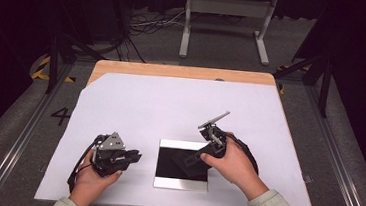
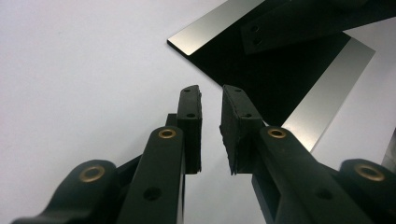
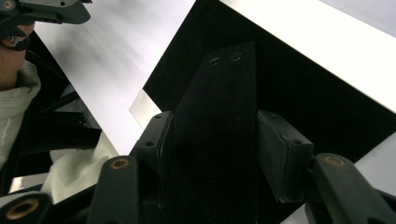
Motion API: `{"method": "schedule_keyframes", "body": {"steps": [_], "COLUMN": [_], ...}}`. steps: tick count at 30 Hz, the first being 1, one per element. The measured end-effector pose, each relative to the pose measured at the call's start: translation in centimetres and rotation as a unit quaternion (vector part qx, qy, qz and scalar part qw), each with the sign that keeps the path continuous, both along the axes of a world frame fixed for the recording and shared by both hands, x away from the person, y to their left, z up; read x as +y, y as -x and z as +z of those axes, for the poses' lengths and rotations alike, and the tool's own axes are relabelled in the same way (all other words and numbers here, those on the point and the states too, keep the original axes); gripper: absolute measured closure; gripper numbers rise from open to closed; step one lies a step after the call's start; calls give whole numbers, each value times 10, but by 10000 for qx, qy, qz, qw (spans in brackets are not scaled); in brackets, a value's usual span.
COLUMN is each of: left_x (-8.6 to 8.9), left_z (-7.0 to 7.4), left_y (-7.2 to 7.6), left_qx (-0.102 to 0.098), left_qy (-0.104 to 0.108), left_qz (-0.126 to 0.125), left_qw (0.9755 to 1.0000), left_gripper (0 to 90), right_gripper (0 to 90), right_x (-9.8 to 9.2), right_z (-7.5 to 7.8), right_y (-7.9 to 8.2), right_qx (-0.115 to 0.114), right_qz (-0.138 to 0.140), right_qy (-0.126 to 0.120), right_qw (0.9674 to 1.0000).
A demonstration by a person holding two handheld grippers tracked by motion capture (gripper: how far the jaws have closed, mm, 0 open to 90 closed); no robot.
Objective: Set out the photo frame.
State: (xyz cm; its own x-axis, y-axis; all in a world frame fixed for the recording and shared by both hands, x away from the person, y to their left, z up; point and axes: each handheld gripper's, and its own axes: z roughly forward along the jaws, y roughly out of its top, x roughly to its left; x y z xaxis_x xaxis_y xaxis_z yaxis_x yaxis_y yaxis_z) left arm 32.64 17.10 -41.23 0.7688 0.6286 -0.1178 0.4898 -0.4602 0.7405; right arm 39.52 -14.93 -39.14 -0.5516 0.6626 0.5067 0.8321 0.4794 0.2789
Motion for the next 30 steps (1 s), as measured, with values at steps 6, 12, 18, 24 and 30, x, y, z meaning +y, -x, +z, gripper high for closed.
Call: {"method": "schedule_keyframes", "body": {"steps": [6, 12, 18, 24, 30], "left_x": [0, -1, -2, -2, -3], "left_z": [0, 0, -1, -1, -1], "left_y": [0, 0, 1, 1, 1], "left_qx": [-34, -57, -26, -34, -30], "left_qy": [-26, -66, -65, -71, -70], "left_qz": [-4, -24, -3, -5, -16], "left_qw": [10000, 10000, 10000, 10000, 10000], "left_gripper": [781, 780, 781, 780, 780], "right_gripper": [469, 463, 464, 450, 476], "right_x": [2, 5, 6, 12, 12], "right_z": [-2, -2, -3, -6, -6], "right_y": [-1, 0, -4, -7, -8], "right_qx": [131, 166, 282, 368, 480], "right_qz": [-49, -17, 4, 32, -28], "right_qy": [-4, 46, 86, 163, 197], "right_qw": [9999, 9999, 9996, 9992, 9986]}}
